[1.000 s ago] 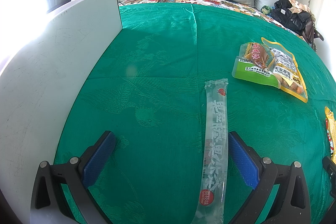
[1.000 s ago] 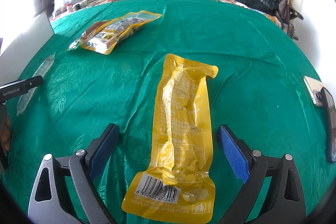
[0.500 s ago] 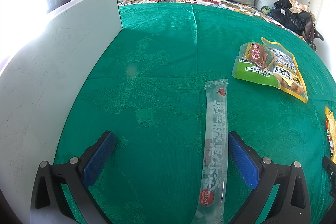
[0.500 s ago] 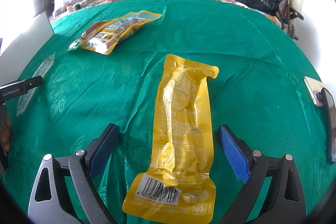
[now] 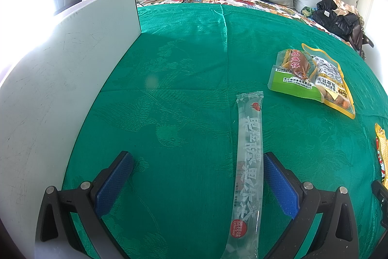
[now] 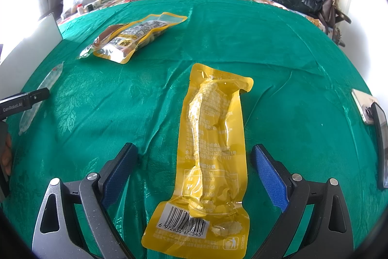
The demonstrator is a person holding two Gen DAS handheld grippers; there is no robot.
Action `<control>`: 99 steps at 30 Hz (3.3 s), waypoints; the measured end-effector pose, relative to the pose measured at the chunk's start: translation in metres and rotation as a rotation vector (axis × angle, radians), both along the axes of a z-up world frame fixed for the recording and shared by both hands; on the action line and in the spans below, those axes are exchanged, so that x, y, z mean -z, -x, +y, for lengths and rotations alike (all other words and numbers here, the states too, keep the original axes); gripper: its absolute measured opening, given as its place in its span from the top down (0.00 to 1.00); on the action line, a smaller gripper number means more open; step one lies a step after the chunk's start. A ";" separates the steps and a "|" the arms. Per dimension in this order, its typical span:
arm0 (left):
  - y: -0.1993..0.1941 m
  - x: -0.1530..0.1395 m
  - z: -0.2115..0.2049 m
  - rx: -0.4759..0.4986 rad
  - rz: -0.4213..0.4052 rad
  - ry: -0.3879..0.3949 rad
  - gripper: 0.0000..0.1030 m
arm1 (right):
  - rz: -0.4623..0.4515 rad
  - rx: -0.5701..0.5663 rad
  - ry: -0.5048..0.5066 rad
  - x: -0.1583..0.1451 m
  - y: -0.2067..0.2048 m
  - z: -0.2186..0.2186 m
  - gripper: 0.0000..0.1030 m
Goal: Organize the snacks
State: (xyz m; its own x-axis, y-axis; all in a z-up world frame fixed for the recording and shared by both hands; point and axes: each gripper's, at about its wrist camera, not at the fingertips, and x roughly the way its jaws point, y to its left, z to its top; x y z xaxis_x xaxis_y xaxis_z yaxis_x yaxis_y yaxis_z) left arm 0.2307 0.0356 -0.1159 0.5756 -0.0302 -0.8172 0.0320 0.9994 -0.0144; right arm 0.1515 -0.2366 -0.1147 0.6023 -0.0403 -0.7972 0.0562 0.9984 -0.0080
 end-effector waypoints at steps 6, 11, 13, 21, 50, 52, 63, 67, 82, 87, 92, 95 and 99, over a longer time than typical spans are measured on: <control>0.000 0.000 0.000 0.000 0.000 -0.001 0.00 | 0.001 -0.001 0.000 0.000 0.000 0.000 0.06; 0.000 0.000 -0.002 0.000 0.000 -0.006 0.00 | -0.014 -0.014 -0.098 -0.005 0.000 -0.011 0.07; 0.000 -0.001 -0.002 0.005 0.003 -0.008 0.00 | -0.052 0.038 -0.302 -0.012 0.005 -0.040 0.08; 0.020 -0.010 -0.014 0.123 0.068 -0.010 0.25 | 0.051 0.052 -0.286 -0.023 -0.012 -0.055 0.08; 0.158 -0.119 0.123 0.012 -0.062 0.511 0.83 | 0.058 -0.160 -0.872 -0.075 0.033 0.053 0.52; 0.160 -0.133 0.156 -0.047 -0.102 0.487 0.83 | 0.064 -0.273 -0.856 -0.096 0.023 0.107 0.52; 0.157 -0.104 0.284 -0.320 -0.039 0.165 0.77 | 0.068 -0.699 -0.628 -0.142 -0.014 0.364 0.50; 0.177 -0.093 0.282 -0.363 -0.039 0.118 0.21 | 0.154 -0.734 -0.509 -0.110 0.001 0.370 0.30; 0.165 -0.150 0.095 0.010 -0.214 0.206 0.01 | -0.008 -0.265 0.028 -0.033 0.010 0.070 0.24; 0.119 -0.088 0.015 0.090 -0.041 0.174 0.01 | -0.070 0.003 0.056 -0.025 0.005 -0.021 0.24; 0.074 -0.044 -0.042 0.069 0.038 0.178 0.01 | -0.031 0.067 -0.021 -0.021 -0.003 -0.047 0.24; 0.051 -0.032 -0.067 0.051 0.038 0.160 0.01 | -0.041 0.070 -0.017 -0.024 -0.016 -0.054 0.24; 0.027 -0.020 -0.089 0.054 0.018 0.117 0.01 | -0.013 0.070 0.007 -0.016 -0.021 -0.057 0.24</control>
